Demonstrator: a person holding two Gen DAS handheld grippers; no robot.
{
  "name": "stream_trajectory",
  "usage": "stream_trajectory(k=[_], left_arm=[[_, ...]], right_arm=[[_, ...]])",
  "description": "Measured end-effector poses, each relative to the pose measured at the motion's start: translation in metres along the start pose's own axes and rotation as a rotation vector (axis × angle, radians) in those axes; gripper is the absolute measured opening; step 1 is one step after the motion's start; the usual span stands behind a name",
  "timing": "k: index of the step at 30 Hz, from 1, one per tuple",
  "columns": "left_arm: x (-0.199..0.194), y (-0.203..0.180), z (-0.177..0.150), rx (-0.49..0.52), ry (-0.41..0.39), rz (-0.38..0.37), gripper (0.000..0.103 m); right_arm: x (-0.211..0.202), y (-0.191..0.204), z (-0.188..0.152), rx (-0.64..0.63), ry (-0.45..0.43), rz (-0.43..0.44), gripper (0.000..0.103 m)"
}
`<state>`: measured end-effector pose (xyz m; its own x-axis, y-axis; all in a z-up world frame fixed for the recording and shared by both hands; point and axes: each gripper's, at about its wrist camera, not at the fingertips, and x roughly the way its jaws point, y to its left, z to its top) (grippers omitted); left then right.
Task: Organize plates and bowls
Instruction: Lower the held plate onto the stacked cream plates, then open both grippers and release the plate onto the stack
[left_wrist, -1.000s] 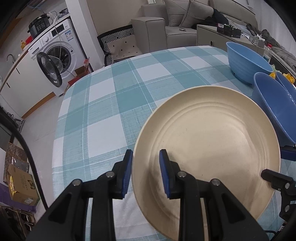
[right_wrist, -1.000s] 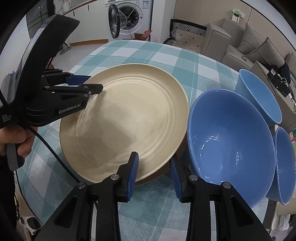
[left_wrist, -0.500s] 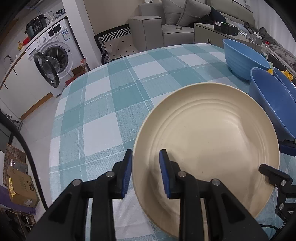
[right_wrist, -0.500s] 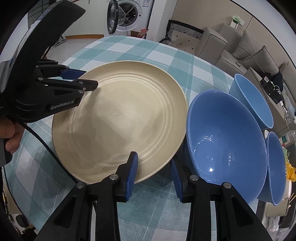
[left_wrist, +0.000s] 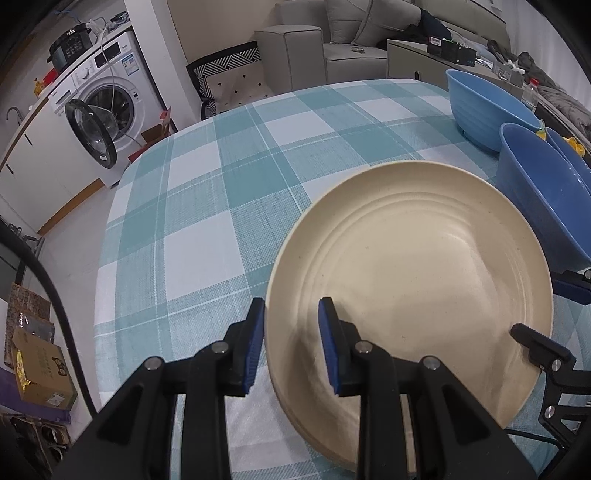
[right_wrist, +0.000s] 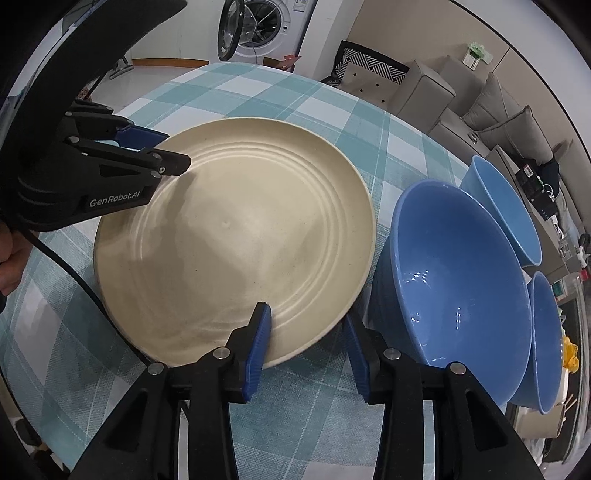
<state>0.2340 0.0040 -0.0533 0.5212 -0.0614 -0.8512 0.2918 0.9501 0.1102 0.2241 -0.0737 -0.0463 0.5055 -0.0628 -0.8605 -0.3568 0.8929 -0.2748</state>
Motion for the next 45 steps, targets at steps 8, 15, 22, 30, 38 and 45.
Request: stream_trajectory(k=[8, 15, 22, 30, 38, 45], left_arm=[[0.0, 0.0, -0.001, 0.002, 0.003, 0.0, 0.03], [0.002, -0.002, -0.002, 0.015, 0.017, -0.001, 0.036], [0.002, 0.0, -0.005, 0.016, 0.019, 0.008, 0.048], [0.0, 0.01, -0.012, 0.0, 0.027, 0.019, 0.05], [-0.001, 0.014, -0.017, -0.007, 0.025, 0.023, 0.052], [0.001, 0.015, -0.017, -0.006, 0.03, 0.022, 0.055]], right_arm=[[0.002, 0.002, -0.001, -0.023, -0.006, 0.002, 0.049], [-0.002, -0.002, -0.001, -0.012, -0.025, 0.029, 0.068], [-0.009, 0.0, 0.001, -0.023, -0.047, 0.062, 0.071], [-0.013, 0.02, 0.004, -0.081, -0.061, 0.122, 0.073], [-0.012, 0.011, 0.0, -0.044, -0.054, 0.073, 0.076], [-0.005, 0.003, 0.004, -0.015, -0.05, 0.088, 0.081]])
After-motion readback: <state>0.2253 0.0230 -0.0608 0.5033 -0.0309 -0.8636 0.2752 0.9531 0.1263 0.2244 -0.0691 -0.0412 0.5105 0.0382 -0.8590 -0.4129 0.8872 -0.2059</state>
